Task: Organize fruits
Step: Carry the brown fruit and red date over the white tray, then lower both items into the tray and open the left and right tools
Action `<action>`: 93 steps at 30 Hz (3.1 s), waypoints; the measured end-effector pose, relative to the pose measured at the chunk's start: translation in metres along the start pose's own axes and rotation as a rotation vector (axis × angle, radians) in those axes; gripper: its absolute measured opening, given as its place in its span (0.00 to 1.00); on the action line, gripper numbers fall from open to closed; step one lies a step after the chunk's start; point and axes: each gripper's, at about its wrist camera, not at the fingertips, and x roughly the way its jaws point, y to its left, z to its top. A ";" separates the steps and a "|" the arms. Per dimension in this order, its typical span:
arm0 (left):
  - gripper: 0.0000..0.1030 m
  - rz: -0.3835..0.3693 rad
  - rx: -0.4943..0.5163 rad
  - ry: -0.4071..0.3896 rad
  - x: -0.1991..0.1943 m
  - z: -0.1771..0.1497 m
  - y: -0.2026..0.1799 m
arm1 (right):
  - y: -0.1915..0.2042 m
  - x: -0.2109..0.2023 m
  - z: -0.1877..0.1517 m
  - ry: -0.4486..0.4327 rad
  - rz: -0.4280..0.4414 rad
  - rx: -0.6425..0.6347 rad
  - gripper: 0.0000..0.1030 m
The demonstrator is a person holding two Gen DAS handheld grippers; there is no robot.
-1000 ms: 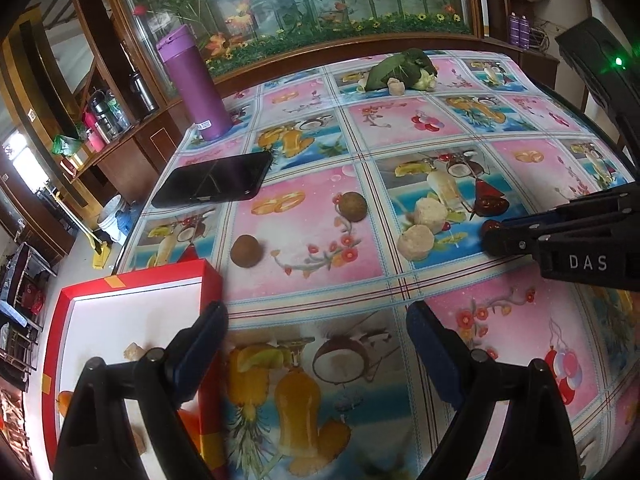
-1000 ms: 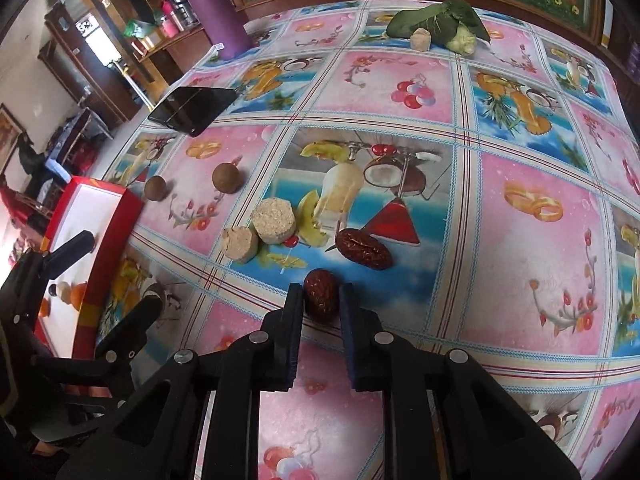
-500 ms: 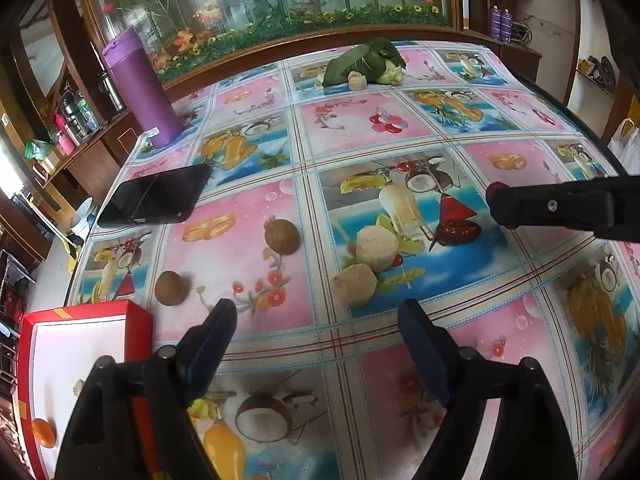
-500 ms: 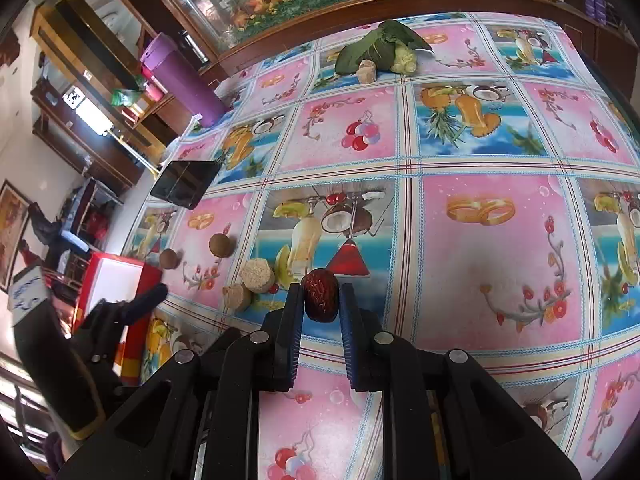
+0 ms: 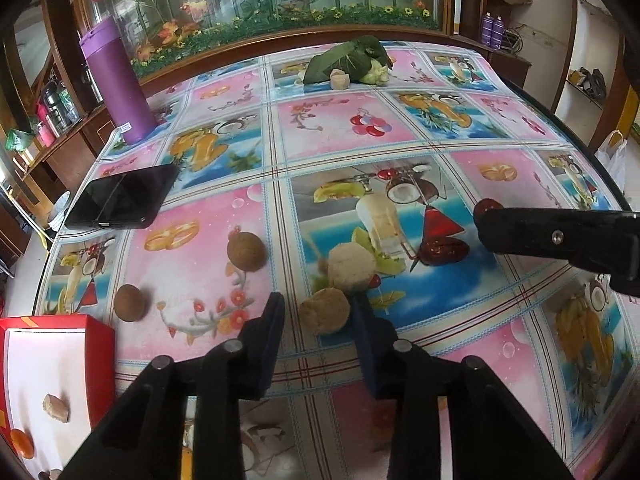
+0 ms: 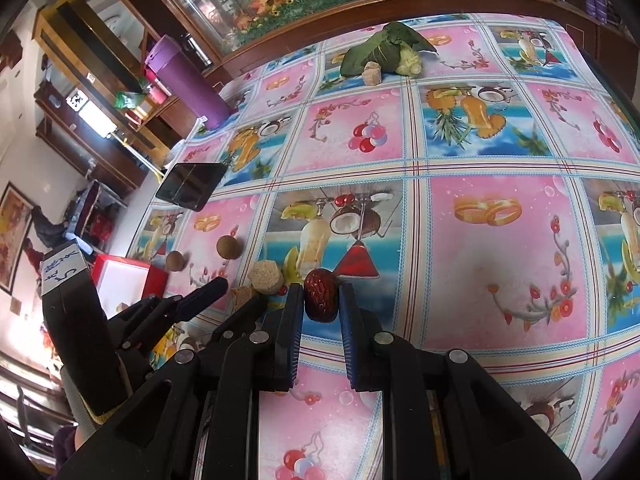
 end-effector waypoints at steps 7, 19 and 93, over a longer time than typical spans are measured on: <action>0.28 0.015 0.006 -0.037 -0.015 -0.005 -0.004 | 0.003 -0.001 -0.001 -0.016 -0.008 -0.013 0.17; 0.27 0.109 -0.005 -0.192 -0.077 -0.026 0.014 | 0.036 -0.003 -0.008 -0.084 0.048 -0.062 0.17; 0.46 0.467 -0.300 -0.021 -0.080 -0.119 0.236 | 0.234 0.113 -0.058 0.066 0.167 -0.252 0.24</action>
